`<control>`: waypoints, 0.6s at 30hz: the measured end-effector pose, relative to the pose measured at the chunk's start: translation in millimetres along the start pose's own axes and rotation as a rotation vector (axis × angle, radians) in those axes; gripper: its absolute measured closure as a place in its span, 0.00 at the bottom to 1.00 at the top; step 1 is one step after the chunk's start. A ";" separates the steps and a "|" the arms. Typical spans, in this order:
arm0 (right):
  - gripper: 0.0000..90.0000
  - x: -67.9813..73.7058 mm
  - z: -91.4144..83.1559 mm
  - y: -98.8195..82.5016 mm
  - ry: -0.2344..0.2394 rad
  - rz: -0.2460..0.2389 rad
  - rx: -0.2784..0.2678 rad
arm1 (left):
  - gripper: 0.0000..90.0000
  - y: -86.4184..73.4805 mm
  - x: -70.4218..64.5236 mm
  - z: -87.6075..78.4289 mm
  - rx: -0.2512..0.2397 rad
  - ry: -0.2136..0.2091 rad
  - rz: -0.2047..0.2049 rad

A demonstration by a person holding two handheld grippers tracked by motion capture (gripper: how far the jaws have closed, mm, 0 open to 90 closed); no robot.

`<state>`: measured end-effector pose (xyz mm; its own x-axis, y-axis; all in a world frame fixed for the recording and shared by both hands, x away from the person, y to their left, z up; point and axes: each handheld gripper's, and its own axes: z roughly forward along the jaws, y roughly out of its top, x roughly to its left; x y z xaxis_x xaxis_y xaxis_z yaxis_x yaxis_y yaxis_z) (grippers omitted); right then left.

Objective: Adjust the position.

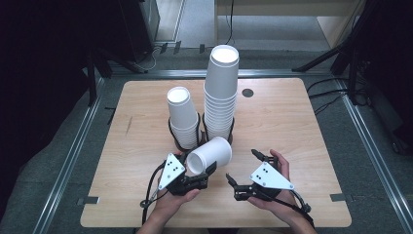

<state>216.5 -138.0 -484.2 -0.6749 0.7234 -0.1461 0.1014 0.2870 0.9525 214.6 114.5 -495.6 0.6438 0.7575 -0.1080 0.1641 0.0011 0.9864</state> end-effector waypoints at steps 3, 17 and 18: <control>0.00 -0.4 -3.7 4.0 -0.025 0.033 -0.012 | 0.25 -0.5 -4.3 -0.7 -0.006 -0.001 -0.001; 0.02 4.5 -14.4 26.2 -0.122 0.423 -0.064 | 0.25 2.9 -13.5 -3.5 -0.067 0.016 -0.003; 0.02 2.6 -15.5 25.6 -0.130 0.444 -0.066 | 0.25 3.5 -13.9 -4.3 -0.075 0.019 0.002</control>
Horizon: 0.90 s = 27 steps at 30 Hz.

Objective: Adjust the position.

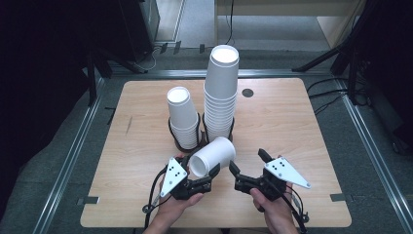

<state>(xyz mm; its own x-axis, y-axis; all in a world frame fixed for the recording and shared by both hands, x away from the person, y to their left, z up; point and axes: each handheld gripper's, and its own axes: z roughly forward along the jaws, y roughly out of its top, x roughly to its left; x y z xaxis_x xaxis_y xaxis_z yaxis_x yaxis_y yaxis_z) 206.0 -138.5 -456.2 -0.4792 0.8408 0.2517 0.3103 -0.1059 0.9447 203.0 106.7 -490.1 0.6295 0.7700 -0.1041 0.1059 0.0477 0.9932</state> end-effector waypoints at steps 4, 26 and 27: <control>0.02 -4.1 -5.0 -0.9 0.016 0.069 0.000 | 0.25 2.4 -0.9 -1.4 -0.029 0.010 0.008; 0.00 -14.5 -4.1 -19.7 0.225 0.765 0.131 | 0.25 4.1 -11.3 0.3 -0.104 0.008 0.019; 0.00 -16.3 -4.2 -20.3 0.219 0.790 0.137 | 0.25 4.3 -12.6 0.9 -0.111 0.005 0.018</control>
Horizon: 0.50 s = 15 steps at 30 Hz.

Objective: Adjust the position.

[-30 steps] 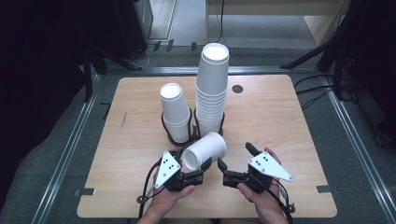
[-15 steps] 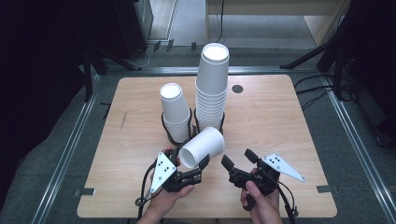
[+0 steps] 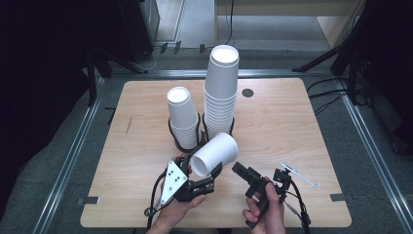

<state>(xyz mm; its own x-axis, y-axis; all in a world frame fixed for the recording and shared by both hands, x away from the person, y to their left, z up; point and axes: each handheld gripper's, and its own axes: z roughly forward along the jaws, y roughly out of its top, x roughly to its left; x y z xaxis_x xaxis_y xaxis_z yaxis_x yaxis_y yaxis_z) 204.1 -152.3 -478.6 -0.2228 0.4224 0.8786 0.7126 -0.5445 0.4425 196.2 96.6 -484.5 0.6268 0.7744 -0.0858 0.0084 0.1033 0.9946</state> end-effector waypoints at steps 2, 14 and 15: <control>0.00 -2.1 -0.8 2.2 0.005 0.067 -0.005 | 0.25 0.3 -1.2 0.5 -0.006 -0.001 0.003; 0.00 9.6 11.3 -6.1 0.113 0.424 -0.037 | 0.25 0.0 -7.5 2.0 -0.033 -0.008 0.014; 0.00 9.5 13.5 -8.6 0.116 0.444 -0.032 | 0.25 0.3 -8.0 1.5 -0.035 -0.008 0.017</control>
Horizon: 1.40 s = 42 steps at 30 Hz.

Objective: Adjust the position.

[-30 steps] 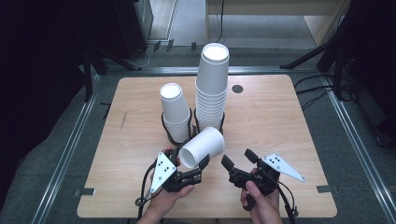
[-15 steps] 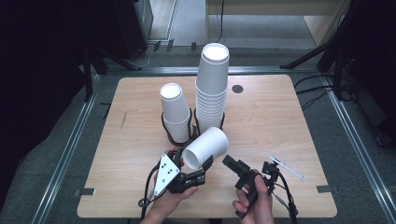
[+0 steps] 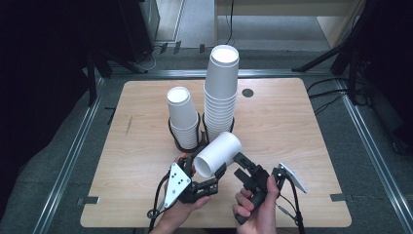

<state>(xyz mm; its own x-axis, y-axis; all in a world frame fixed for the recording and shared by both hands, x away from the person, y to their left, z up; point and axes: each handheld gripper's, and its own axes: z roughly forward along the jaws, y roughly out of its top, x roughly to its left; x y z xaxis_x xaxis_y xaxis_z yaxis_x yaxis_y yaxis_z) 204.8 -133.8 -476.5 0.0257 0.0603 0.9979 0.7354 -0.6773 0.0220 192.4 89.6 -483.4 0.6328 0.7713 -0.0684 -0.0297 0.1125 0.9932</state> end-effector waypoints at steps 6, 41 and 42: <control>0.00 -9.6 8.4 -0.1 0.056 0.130 -0.001 | 0.25 1.6 0.5 -1.4 -0.011 0.001 0.007; 0.01 -12.4 38.6 9.5 0.100 0.248 0.057 | 0.25 -3.0 -6.0 -1.8 0.007 -0.044 0.044; 0.03 -12.8 39.1 9.9 0.095 0.251 0.061 | 0.25 -3.2 -6.2 -1.7 0.010 -0.046 0.044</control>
<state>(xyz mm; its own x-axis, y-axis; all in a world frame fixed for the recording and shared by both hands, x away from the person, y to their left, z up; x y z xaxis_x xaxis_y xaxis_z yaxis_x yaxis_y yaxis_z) 238.3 -112.7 -491.4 0.1512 -0.1746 0.9730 0.7537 -0.6164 -0.2278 187.2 85.5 -486.3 0.6657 0.7460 -0.0201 -0.0512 0.0725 0.9961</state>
